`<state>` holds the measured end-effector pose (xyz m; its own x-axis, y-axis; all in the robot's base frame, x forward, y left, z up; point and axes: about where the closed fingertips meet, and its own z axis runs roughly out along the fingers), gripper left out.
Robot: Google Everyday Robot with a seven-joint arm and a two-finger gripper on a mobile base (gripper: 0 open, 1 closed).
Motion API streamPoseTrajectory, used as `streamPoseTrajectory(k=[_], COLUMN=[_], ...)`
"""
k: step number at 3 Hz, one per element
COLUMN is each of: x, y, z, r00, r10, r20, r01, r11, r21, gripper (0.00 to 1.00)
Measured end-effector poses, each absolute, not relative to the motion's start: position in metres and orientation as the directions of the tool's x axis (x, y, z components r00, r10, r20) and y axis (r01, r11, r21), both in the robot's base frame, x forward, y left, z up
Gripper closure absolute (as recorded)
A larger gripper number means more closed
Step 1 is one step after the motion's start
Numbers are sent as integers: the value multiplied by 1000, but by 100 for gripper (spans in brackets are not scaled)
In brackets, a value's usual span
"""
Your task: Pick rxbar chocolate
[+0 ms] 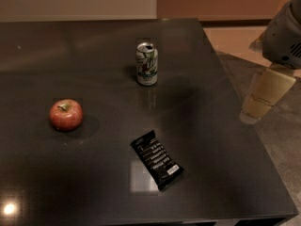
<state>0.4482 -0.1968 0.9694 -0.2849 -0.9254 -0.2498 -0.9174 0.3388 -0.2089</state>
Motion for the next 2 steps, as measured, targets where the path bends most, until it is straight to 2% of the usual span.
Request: streamPoseTrajectory(k=[2], x=[462], y=[-139], z=[948], r00=[-206], r10=[-925], r20=[-319], r01=[-933], r11=[284], r21=[-221], gripper=[0])
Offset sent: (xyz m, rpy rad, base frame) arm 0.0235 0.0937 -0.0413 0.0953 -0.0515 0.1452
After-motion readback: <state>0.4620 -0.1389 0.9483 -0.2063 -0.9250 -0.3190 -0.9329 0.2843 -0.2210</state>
